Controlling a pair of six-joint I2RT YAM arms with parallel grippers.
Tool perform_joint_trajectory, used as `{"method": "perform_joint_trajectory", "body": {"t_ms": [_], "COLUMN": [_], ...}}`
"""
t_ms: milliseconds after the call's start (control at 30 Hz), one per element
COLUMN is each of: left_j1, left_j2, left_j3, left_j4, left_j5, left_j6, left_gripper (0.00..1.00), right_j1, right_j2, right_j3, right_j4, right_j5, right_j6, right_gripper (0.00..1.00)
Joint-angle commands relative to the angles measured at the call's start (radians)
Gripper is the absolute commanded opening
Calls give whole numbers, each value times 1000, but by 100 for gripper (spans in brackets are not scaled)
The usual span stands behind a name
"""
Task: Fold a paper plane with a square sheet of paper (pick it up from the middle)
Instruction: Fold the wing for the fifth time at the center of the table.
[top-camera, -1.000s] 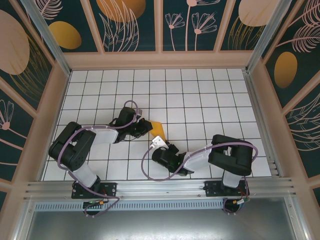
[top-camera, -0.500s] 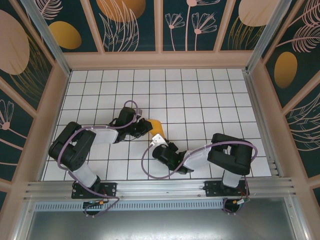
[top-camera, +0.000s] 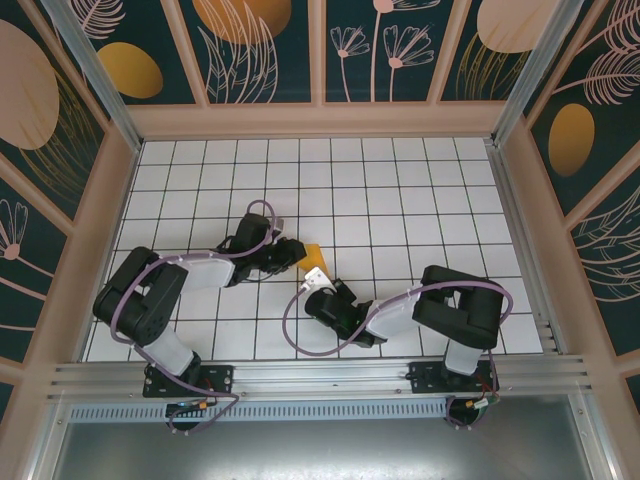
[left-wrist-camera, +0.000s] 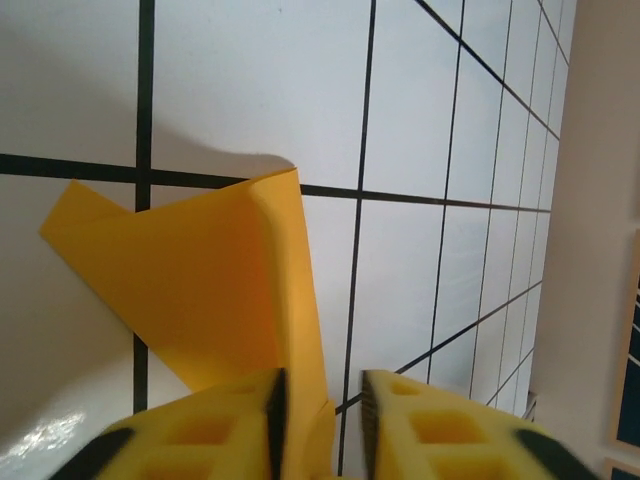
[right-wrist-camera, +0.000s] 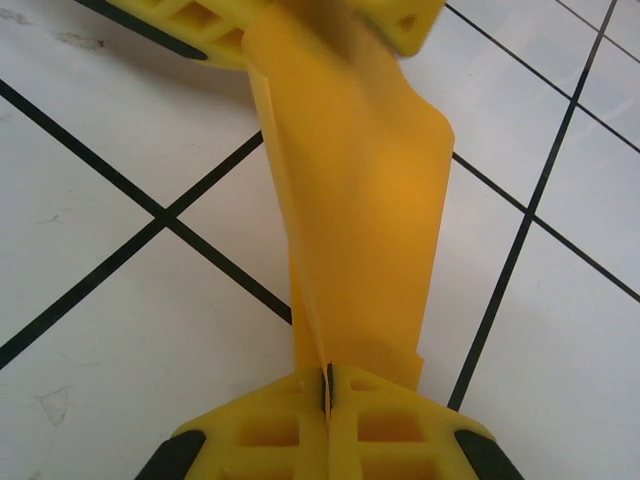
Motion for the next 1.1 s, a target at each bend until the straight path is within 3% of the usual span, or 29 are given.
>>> {"method": "perform_joint_trajectory", "body": {"t_ms": [0, 133, 267, 367, 733, 1067], "left_j1": [-4, -4, -5, -5, -4, -5], "left_j2": [-89, -212, -340, -408, -410, -397], "left_j3": [-3, -24, -67, -100, -117, -124], "left_j4": [-71, -178, -229, -238, -239, -232], "left_j5": [-91, -252, -363, -404, -387, -377], "left_j6": [20, 32, 29, 27, 9, 7], "left_gripper": [38, 56, 61, 62, 60, 59], "right_j1": [-15, -47, -124, -162, -268, -316], "right_j2": [-24, -93, -163, -185, -132, -104], "right_j3": [0, -39, -94, -118, -92, -97], "right_j4": [2, 39, 104, 134, 117, 149], "right_j5": [-64, -205, -417, -510, -773, -882], "right_j6": [56, 121, 226, 272, 394, 486], "right_gripper": [0, 0, 0, 0, 0, 0]}}
